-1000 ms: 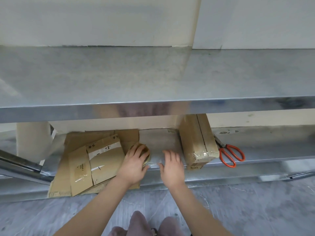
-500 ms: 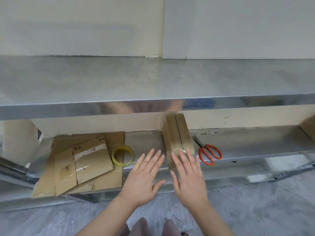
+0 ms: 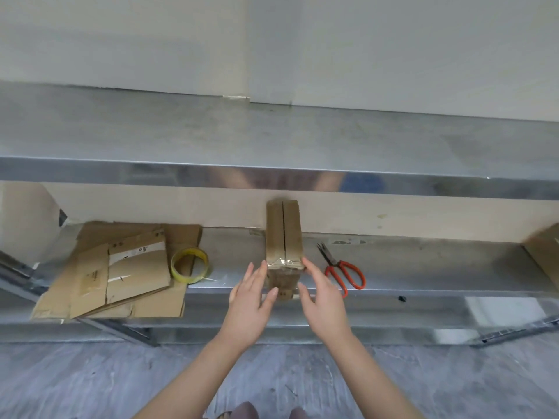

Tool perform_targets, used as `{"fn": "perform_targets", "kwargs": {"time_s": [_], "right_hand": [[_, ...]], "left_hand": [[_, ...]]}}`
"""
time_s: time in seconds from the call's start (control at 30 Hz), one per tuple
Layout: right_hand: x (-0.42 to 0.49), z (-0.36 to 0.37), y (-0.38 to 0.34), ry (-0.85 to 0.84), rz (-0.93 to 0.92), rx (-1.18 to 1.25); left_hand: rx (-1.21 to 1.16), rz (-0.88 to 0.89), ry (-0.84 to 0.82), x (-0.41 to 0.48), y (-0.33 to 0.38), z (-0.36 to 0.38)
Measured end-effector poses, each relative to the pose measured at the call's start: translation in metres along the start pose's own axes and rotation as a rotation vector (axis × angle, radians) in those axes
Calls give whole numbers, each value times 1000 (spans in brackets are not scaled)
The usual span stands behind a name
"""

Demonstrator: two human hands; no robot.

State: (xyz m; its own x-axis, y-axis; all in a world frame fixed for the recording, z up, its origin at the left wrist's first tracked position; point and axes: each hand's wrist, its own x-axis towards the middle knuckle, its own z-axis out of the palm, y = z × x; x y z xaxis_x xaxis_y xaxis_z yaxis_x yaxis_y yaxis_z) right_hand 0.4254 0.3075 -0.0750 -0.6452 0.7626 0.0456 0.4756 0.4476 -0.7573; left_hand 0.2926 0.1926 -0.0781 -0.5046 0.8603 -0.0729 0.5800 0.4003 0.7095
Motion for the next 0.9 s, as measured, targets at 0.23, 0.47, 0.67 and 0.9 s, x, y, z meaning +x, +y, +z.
{"fn": "perform_targets", "kwargs": {"time_s": [0.23,0.47,0.67,0.9], "right_hand": [[28,-10,9,25,58,156],[42,2,12,139,-16,-20],[50,-16,20,-68,-21,30],[68,-44,23,-257,-64,-34]], "left_hand": [[-144,-71,246,25,15,4],[33,-20,328,44,16,8],[38,-26,174,46,17,0],[0,110,-75,64,7,-37]]}}
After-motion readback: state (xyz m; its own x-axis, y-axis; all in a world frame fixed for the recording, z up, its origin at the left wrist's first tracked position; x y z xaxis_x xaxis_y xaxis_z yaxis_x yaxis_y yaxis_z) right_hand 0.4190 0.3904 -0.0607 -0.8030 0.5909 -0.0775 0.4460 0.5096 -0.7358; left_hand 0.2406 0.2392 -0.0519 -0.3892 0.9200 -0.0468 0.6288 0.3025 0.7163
